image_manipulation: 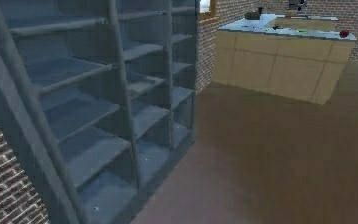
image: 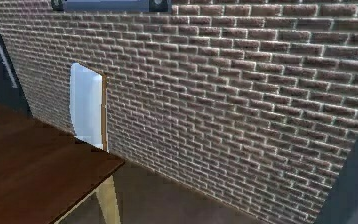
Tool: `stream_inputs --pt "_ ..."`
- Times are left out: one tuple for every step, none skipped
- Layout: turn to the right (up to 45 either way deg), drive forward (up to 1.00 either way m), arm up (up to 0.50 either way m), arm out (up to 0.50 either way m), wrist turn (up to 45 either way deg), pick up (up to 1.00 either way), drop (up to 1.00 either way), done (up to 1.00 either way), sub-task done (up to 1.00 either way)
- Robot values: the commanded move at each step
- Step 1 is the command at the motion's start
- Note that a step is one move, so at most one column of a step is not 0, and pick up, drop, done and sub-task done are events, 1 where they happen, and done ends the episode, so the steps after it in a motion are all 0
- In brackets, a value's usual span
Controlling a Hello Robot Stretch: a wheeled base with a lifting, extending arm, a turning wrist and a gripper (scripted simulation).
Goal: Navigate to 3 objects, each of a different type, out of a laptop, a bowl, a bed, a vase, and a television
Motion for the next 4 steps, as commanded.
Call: stream_inputs --pt "0.0 0.90 0.00 0.00 0.0 0.00 0.00 0.00 0.00" --pt "-45.0 0.00 0.00 0.00 0.0 0.00 0.00 0.00 0.00" --pt "-42.0 0.00 0.00 0.00 0.0 0.00 0.00 0.00 0.00" --pt "0.0 0.00 0.00 0.00 0.0 0.00 0.00 0.00 1.00"
